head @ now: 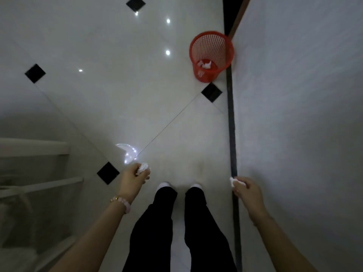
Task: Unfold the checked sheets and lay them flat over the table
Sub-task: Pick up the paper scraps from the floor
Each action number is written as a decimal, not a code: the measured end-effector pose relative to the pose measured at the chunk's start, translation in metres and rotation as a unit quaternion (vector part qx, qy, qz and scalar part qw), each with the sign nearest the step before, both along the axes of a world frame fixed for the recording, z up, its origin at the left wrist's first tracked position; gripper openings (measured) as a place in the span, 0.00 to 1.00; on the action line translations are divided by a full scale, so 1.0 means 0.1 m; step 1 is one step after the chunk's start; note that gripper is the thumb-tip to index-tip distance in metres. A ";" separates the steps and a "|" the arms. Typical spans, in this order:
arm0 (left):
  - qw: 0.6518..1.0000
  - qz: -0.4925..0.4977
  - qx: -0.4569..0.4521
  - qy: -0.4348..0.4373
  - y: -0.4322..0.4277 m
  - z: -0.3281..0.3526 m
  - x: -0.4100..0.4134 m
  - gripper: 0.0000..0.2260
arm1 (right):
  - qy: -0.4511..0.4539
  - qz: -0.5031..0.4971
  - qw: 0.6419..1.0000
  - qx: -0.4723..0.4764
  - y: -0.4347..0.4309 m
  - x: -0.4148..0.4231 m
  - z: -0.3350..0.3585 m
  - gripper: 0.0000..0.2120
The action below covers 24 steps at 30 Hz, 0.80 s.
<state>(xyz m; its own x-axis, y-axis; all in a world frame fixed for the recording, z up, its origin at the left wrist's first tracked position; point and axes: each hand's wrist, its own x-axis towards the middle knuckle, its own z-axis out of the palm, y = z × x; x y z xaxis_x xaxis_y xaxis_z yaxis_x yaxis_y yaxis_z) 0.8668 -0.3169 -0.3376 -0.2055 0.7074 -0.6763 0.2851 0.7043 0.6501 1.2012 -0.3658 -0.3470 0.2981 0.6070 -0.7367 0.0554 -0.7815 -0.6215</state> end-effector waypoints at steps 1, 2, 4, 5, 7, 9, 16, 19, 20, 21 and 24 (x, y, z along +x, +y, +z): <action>1.000 -0.007 -0.009 0.001 -0.08 0.34 0.03 0.04 | 0.001 0.004 1.000 -0.016 -0.11 0.03 0.36 0.05; 1.000 -0.014 -0.023 0.003 -0.18 0.65 0.05 0.05 | -0.003 0.012 0.999 -0.033 -0.22 0.05 0.68 0.09; 0.999 -0.021 -0.040 0.000 -0.35 1.16 0.07 0.06 | -0.015 0.017 0.999 -0.048 -0.40 0.08 1.17 0.12; 0.999 -0.019 -0.048 -0.004 -0.42 1.37 0.08 0.06 | -0.017 0.021 0.998 -0.049 -0.47 0.09 1.36 0.12; 0.998 -0.017 -0.059 -0.008 -0.56 1.69 0.11 0.08 | -0.013 0.040 0.998 -0.046 -0.63 0.09 1.66 0.06; 0.998 -0.021 -0.058 -0.007 -0.69 1.93 0.14 0.07 | -0.007 0.068 0.996 -0.052 -0.75 0.10 1.87 0.06; 0.998 0.002 -0.058 -0.001 -0.85 2.21 0.20 0.05 | 0.010 0.089 0.987 -0.135 -0.86 0.27 2.18 0.09; 0.998 0.033 -0.044 0.001 -0.75 2.26 0.23 0.03 | -0.001 0.097 0.987 -0.126 -0.60 0.37 2.23 0.10; 0.998 0.046 -0.043 -0.001 -0.71 2.27 0.23 0.04 | -0.008 0.098 0.988 -0.117 -0.47 0.39 2.24 0.10; 0.997 0.060 -0.046 -0.005 -0.65 2.28 0.23 0.03 | -0.006 0.092 0.990 -0.111 -0.32 0.40 2.28 0.09; 0.994 0.085 -0.067 -0.005 -0.43 2.25 0.21 0.02 | 0.000 0.070 0.995 -0.073 0.20 0.39 2.34 0.11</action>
